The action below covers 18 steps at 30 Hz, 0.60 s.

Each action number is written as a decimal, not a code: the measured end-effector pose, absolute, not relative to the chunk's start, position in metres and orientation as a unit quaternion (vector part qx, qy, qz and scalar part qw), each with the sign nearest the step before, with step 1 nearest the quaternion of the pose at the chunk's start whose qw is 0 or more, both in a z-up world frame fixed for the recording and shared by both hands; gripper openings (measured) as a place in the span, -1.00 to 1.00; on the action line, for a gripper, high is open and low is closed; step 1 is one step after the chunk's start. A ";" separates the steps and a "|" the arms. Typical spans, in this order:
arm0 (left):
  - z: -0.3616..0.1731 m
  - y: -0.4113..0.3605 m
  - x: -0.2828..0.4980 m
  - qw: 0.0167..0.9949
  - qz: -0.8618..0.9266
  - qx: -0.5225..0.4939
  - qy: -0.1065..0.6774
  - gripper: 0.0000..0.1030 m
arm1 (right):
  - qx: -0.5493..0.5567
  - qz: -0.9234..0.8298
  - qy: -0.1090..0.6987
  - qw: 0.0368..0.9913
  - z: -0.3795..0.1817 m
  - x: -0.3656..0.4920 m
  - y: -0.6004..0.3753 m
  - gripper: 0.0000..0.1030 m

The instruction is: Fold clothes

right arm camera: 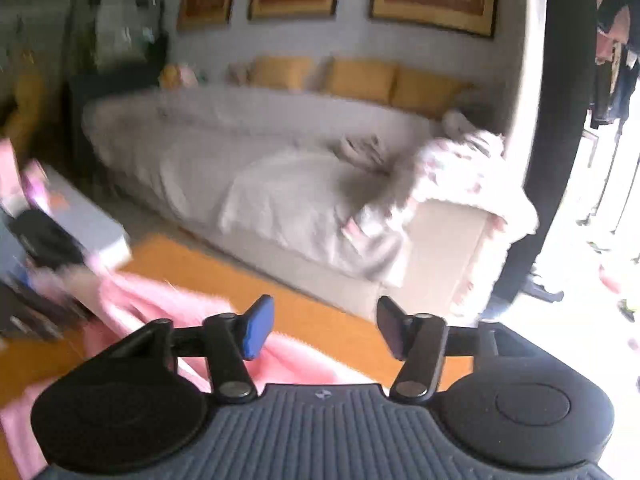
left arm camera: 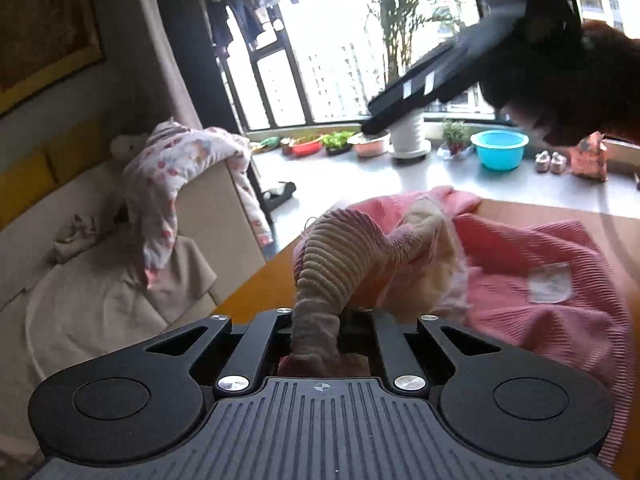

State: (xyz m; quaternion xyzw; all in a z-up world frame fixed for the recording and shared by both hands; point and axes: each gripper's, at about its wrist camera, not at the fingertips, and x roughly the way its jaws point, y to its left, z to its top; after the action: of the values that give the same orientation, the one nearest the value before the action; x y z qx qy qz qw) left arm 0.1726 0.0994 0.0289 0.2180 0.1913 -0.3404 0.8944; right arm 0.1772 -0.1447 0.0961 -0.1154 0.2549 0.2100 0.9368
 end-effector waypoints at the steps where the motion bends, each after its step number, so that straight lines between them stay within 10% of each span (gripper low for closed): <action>1: 0.029 0.099 0.167 0.894 -0.343 0.218 0.189 -0.83 | -0.129 0.207 0.270 0.931 0.091 0.175 -0.142 -0.16; 9: 0.025 0.083 0.153 0.891 -0.358 0.200 0.196 -0.83 | -0.314 0.160 0.332 0.875 0.005 0.193 -0.064 0.21; 13: 0.012 0.082 0.147 0.891 -0.351 0.212 0.194 -0.83 | -0.428 0.088 0.204 0.876 0.007 0.170 -0.064 -0.42; 18: 0.002 0.081 0.156 0.896 -0.354 0.197 0.180 -0.29 | -0.418 0.062 0.146 0.895 0.044 0.138 -0.077 -0.65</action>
State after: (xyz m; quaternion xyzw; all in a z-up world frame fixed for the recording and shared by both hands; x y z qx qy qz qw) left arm 0.1562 0.0806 0.0015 0.1971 0.1801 -0.3537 0.8965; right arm 0.1377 -0.0775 0.0440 -0.4177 0.1464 0.0617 0.8946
